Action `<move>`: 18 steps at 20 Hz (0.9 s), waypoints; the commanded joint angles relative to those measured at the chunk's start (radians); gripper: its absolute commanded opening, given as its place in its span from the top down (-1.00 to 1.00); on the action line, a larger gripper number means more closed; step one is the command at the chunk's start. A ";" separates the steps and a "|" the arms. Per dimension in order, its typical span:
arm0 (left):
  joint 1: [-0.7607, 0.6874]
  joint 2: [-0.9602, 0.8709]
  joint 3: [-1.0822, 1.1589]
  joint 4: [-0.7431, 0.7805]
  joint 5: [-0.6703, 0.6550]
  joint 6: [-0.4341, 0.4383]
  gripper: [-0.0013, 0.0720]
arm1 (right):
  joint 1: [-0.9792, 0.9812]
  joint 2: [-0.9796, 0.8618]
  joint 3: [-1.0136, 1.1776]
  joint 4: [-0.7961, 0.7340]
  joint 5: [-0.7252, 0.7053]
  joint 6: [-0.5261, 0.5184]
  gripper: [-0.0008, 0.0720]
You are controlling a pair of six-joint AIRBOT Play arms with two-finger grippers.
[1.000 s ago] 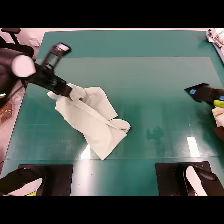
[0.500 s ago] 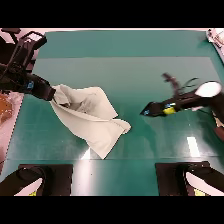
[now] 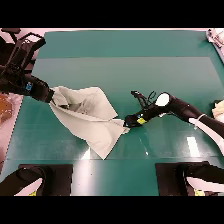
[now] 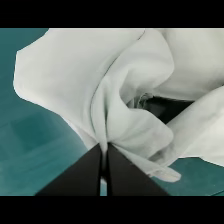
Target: Fold the shirts.
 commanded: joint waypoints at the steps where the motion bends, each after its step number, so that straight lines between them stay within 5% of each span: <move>1: 0.000 0.001 0.001 0.000 -0.002 0.000 0.90 | 0.014 -0.018 0.000 0.002 -0.079 0.008 0.93; 8: 0.000 0.001 0.086 0.004 0.031 0.003 0.91 | -0.068 0.196 0.093 -0.002 -0.076 0.007 0.94; 14: 0.000 0.001 0.384 0.277 0.149 -0.108 0.90 | -0.493 0.425 0.439 0.010 -0.036 0.007 0.94; 18: 0.000 0.002 0.498 0.275 0.099 -0.123 0.90 | -0.789 0.377 0.689 0.075 0.117 -0.019 0.93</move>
